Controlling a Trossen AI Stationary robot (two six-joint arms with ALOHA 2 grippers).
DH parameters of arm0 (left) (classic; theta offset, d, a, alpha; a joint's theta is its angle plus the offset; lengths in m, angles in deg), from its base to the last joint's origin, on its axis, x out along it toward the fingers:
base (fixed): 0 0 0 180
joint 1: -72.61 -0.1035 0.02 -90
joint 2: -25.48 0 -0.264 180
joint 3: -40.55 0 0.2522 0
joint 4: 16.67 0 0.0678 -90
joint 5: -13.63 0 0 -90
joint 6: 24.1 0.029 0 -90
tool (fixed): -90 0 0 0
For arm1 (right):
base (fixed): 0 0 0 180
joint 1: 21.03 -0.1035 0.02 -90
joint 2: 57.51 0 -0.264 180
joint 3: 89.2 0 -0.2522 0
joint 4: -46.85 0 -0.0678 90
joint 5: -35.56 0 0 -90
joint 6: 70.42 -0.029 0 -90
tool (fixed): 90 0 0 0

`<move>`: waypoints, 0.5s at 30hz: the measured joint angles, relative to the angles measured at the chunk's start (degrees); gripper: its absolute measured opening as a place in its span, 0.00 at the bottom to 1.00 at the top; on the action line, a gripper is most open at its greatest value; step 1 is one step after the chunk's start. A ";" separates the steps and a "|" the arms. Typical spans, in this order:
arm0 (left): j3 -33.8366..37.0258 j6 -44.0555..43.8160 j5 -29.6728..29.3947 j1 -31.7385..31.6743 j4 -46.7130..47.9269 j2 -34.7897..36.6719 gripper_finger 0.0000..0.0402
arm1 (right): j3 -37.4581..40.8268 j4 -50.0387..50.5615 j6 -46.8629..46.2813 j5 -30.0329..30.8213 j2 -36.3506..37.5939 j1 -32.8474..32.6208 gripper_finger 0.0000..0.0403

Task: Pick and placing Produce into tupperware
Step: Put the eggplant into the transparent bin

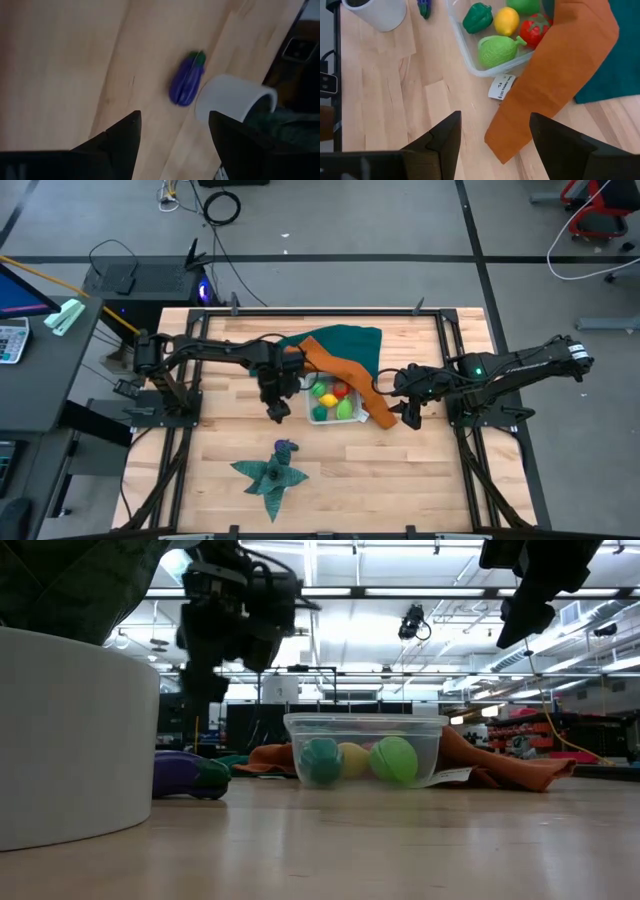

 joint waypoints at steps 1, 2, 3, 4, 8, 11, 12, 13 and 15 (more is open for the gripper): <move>0.96 0.11 0.35 0.11 -0.21 0.00 0.59 | 0.00 0.07 0.00 0.00 0.00 0.00 0.49; 1.83 0.68 0.86 0.21 -0.55 0.00 0.59 | 0.00 -0.05 0.00 0.00 0.00 0.00 0.49; 2.71 1.10 1.94 0.21 -0.94 0.00 0.59 | 0.00 -0.12 0.01 0.00 0.00 0.00 0.49; 3.58 1.30 3.24 0.21 -1.79 0.00 0.59 | 0.00 -0.07 0.03 0.00 0.00 0.00 0.49; 6.24 1.02 6.26 0.26 -5.53 -0.02 0.60 | 0.00 -0.14 0.02 0.02 0.00 0.01 0.49; 7.09 0.98 7.69 0.30 -7.95 -0.02 0.59 | 0.00 -0.16 0.00 0.04 0.00 0.02 0.49; 7.23 0.87 8.47 0.30 -8.94 -0.03 0.58 | 0.00 -0.19 0.00 0.04 0.00 0.02 0.49; 7.23 0.83 9.27 0.30 -9.83 -0.04 0.58 | 0.00 -0.23 0.00 0.04 0.00 0.02 0.49; 7.20 0.72 10.90 0.57 -12.21 -0.04 0.58 | 0.00 -0.38 -0.02 0.07 0.00 0.02 0.49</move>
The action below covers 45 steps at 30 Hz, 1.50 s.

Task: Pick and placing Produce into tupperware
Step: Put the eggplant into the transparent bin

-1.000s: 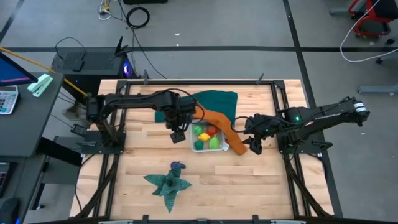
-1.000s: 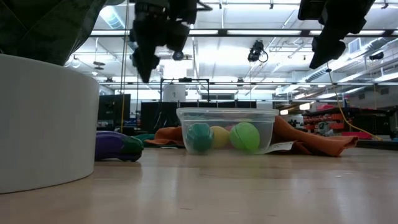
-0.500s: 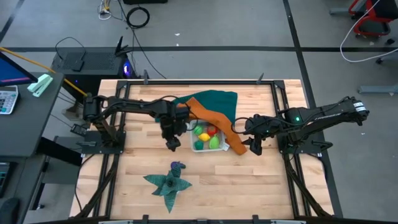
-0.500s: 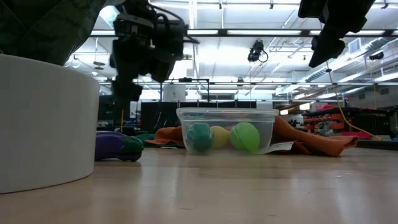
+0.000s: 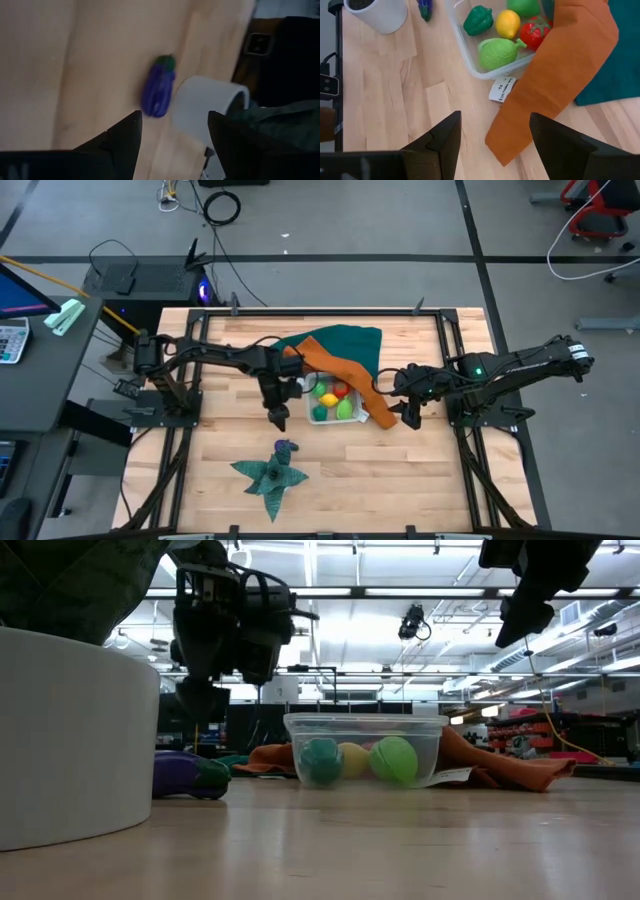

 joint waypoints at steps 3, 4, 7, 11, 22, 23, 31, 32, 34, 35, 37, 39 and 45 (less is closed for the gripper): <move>0.00 -0.58 1.38 1.02 -2.15 0.00 0.58 | 0.00 -0.04 -0.20 0.04 0.00 0.00 0.49; 0.00 -0.70 1.41 1.57 -2.64 -0.07 0.58 | 0.00 -0.05 -0.20 0.06 0.00 0.00 0.49; 0.00 -0.86 0.88 3.50 -4.16 -0.51 0.58 | 0.00 -0.05 -0.20 0.24 0.00 0.00 0.49; 0.04 -0.93 -5.04 6.13 -5.36 -1.63 0.58 | 0.00 -0.20 -0.17 0.33 0.00 0.00 0.49; -0.01 -2.92 -10.24 9.72 -9.06 -5.20 0.58 | 0.02 -1.41 -0.16 0.34 -0.02 0.00 0.49; 0.02 -2.96 -10.21 10.09 -9.07 -5.46 0.58 | 0.02 -1.49 -0.17 0.34 0.00 0.00 0.49; -0.02 -2.99 -12.18 13.30 -10.13 -6.78 0.58 | 0.02 -1.47 -0.13 0.30 -0.02 0.00 0.49; -0.02 -3.04 -13.46 13.69 -10.52 -6.78 0.58 | 0.02 -1.46 -0.13 0.30 -0.02 0.00 0.49; -0.04 -3.12 -15.48 14.25 -10.47 -6.78 0.58 | 0.02 -1.49 -0.12 0.30 0.00 0.00 0.49; -0.04 -3.13 -16.24 14.48 -10.54 -6.78 0.58 | 0.02 -1.47 -0.02 0.30 -0.01 0.00 0.49; -0.03 -3.07 -18.22 15.15 -10.64 -6.78 0.58 | 0.02 -1.49 0.02 0.28 -0.01 0.00 0.49; -0.04 -3.07 -20.19 15.78 -10.72 -6.75 0.57 | 0.02 -1.47 0.02 0.28 -0.02 0.00 0.49; -0.04 -2.97 -22.95 17.14 -10.74 -6.62 0.56 | 0.02 -1.49 0.02 0.26 -0.02 0.00 0.49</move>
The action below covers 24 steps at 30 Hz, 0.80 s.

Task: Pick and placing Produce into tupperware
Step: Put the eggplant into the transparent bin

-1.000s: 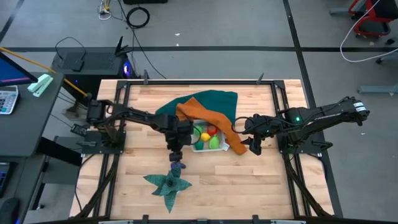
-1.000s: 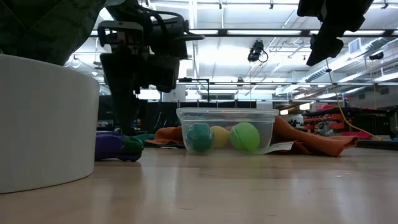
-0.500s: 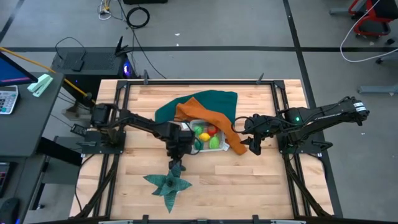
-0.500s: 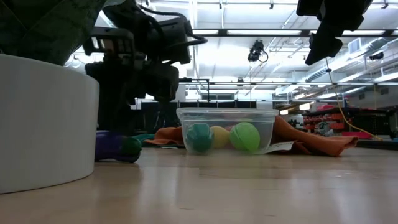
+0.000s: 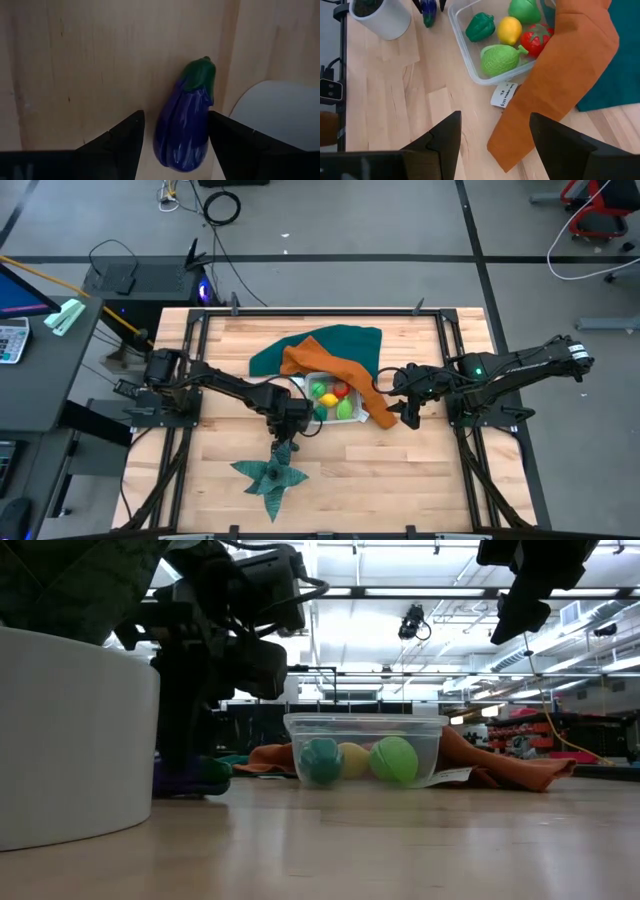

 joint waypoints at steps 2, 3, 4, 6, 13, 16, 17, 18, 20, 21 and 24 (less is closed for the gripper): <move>-0.05 -0.06 -1.27 0.44 0.00 0.03 0.55 | 0.00 0.00 0.00 0.00 0.00 0.00 0.49; -0.07 -0.14 -1.92 0.58 0.00 0.04 0.54 | 0.00 0.01 0.00 0.00 0.00 0.00 0.49; -0.07 -0.16 -2.52 0.80 0.00 0.07 0.53 | 0.00 0.00 0.00 0.00 0.00 0.00 0.49; -0.07 -0.15 -3.69 1.14 0.01 0.07 0.51 | 0.00 0.00 0.00 0.00 0.00 0.00 0.49; -0.07 -0.17 -4.48 1.22 0.07 0.09 0.41 | 0.00 0.00 0.00 0.00 0.00 0.00 0.47; -0.35 -0.41 -4.47 1.20 0.66 0.05 0.38 | 0.00 0.00 0.00 0.00 0.00 0.00 0.46; -0.59 -0.53 -4.57 1.20 1.10 0.01 0.37 | 0.00 0.00 0.00 0.00 0.00 0.00 0.45; -0.92 -0.58 -4.70 1.18 1.64 -0.01 0.36 | 0.00 0.00 0.00 0.00 0.00 0.00 0.45; -1.63 -0.20 -5.06 1.09 2.23 -0.13 0.35 | 0.00 0.00 0.03 0.00 0.00 0.00 0.44; -2.14 -0.15 -5.20 1.03 2.38 -0.20 0.35 | 0.00 0.00 0.11 0.00 0.00 0.00 0.44; -3.99 -0.15 -5.50 0.49 4.33 -0.20 0.36 | 0.00 0.00 0.26 0.00 0.00 0.00 0.43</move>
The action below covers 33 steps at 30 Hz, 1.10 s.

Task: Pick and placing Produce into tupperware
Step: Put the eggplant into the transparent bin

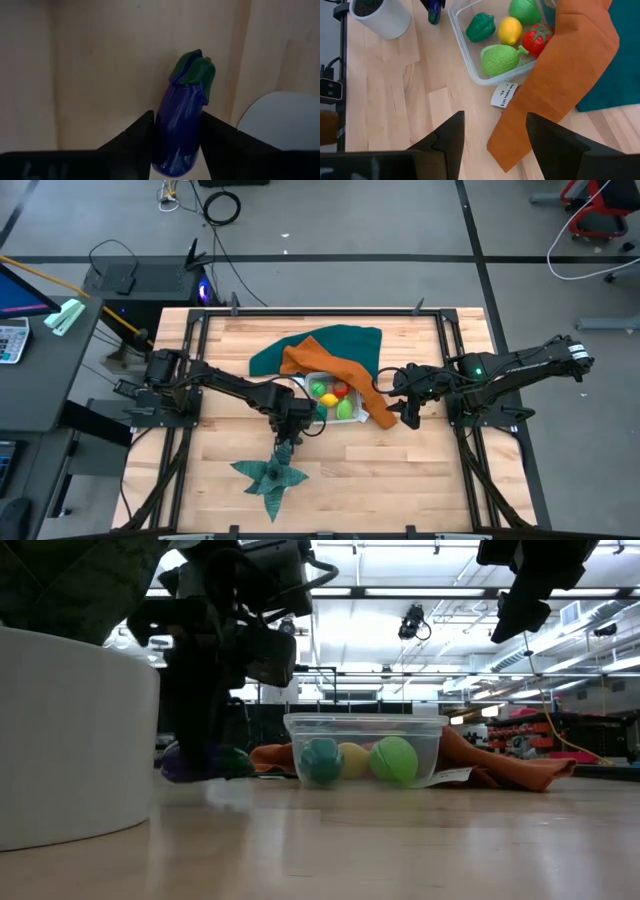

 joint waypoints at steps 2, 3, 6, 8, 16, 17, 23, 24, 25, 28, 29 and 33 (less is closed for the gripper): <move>-1.38 0.45 0.00 -0.36 3.05 0.05 0.37 | 0.00 0.02 0.00 -0.02 0.00 0.00 0.43; -2.04 0.80 0.00 -0.50 4.54 0.25 0.37 | 0.00 0.00 0.02 -0.01 0.00 0.00 0.43; -4.24 2.28 0.06 -1.00 8.59 1.36 0.37 | 0.00 0.01 0.04 -0.02 0.00 0.00 0.43; -5.51 3.13 0.18 -1.34 11.39 2.76 0.36 | 0.00 0.04 0.06 -0.02 0.02 0.00 0.43; -11.54 3.48 -2.31 -5.53 14.33 7.27 0.37 | 0.00 0.31 0.19 -0.03 0.02 0.00 0.43; -12.56 3.53 -2.64 -6.33 13.88 7.19 0.37 | 0.00 0.33 0.17 -0.02 0.00 0.00 0.43; -15.34 3.24 -2.88 -10.50 7.90 6.62 0.36 | 0.00 0.72 -0.25 -0.02 0.02 0.00 0.43; -15.36 2.95 -2.87 -11.12 6.55 6.63 0.36 | 0.00 0.89 -0.28 -0.02 0.02 0.00 0.43; -15.44 2.75 -3.00 -11.68 4.67 6.64 0.35 | 0.00 0.98 -0.45 -0.03 0.02 0.01 0.43; -15.52 2.77 -3.99 -13.11 1.53 6.62 0.35 | 0.00 0.96 -0.85 -0.04 0.02 0.00 0.43; -15.52 3.13 -4.69 -13.51 0.16 6.25 0.36 | 0.00 0.94 -0.85 -0.02 0.02 0.00 0.43; -15.51 3.73 -5.62 -14.80 -3.99 3.82 0.37 | 0.00 0.92 -0.87 -0.02 0.02 0.01 0.43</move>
